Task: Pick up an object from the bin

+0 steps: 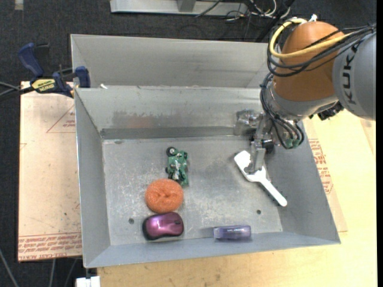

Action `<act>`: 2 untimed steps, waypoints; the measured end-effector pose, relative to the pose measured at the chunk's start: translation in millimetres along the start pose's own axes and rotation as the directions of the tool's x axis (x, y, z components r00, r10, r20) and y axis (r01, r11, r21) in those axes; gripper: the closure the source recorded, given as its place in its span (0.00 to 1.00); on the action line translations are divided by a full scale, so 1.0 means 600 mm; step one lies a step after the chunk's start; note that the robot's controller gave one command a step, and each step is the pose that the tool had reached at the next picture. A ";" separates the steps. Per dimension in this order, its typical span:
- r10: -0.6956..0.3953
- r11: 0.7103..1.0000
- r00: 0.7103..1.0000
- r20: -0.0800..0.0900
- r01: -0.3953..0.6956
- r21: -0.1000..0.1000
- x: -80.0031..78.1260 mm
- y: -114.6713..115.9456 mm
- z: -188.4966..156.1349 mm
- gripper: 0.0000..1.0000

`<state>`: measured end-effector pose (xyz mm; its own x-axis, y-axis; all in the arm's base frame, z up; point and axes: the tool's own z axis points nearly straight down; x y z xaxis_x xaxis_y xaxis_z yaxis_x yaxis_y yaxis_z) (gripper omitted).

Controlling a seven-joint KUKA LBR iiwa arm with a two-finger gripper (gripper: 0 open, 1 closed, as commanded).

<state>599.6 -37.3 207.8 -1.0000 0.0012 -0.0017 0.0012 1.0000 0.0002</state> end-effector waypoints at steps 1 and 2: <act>0.034 0.999 0.999 0.009 -0.034 -0.001 -0.014 0.008 0.059 0.00; -0.062 0.998 0.998 0.002 0.062 0.000 0.007 0.070 0.159 0.00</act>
Offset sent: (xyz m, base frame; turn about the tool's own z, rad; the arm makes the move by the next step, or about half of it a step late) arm -0.0121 0.0631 -0.1225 -0.1237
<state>595.6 4.8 112.3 -0.9982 -0.0603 -0.0033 -0.0603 0.9982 0.0003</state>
